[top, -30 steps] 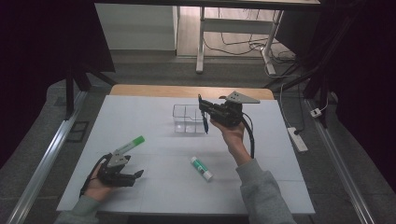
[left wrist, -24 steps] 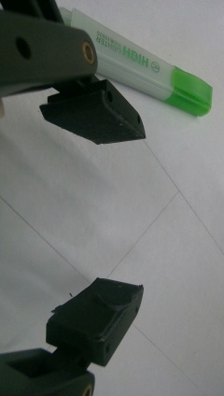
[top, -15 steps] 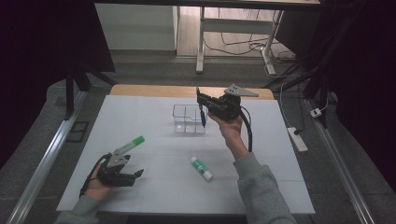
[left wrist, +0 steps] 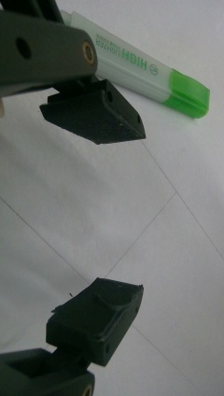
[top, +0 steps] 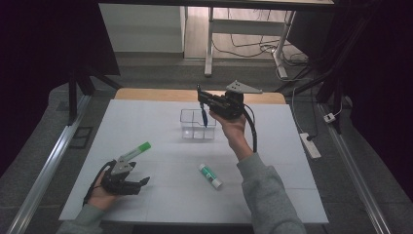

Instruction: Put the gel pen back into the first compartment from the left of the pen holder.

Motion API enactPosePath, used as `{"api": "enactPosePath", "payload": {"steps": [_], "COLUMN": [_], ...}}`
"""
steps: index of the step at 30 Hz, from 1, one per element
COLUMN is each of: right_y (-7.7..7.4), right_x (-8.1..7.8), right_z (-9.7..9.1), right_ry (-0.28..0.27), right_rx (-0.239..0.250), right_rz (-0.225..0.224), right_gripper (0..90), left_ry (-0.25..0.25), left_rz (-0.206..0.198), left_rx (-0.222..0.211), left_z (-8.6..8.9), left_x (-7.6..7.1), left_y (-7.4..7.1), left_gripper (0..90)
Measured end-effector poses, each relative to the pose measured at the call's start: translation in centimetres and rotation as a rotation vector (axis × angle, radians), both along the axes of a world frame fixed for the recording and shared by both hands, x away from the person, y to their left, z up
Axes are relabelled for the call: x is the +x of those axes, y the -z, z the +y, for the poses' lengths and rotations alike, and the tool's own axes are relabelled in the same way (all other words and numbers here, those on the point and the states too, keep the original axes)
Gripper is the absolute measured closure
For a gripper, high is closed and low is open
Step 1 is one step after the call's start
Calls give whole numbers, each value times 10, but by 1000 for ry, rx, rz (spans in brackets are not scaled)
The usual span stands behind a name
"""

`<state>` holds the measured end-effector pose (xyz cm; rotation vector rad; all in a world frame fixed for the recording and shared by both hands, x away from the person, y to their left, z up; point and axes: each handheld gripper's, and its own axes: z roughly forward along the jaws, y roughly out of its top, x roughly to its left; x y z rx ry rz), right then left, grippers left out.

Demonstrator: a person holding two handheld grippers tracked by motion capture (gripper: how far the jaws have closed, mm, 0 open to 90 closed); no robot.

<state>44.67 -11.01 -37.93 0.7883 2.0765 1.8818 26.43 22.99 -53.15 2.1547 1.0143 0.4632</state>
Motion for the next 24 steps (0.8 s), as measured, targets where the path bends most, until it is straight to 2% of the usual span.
{"api": "enactPosePath", "payload": {"steps": [14, 19, 24], "right_y": [-8, -3, 7], "right_x": [16, 23, 33], "right_z": [11, 16, 22], "right_ry": [23, 29, 43], "right_rx": [35, 50, 44], "right_rz": [1, 3, 15], "right_gripper": [788, 787, 787], "left_ry": [5, 3, 4], "left_rz": [1, 3, 6], "left_rx": [0, -1, -3], "left_z": [0, 0, 1], "left_x": [0, 1, 1], "left_y": [0, 1, 1], "left_gripper": [218, 218, 218]}}
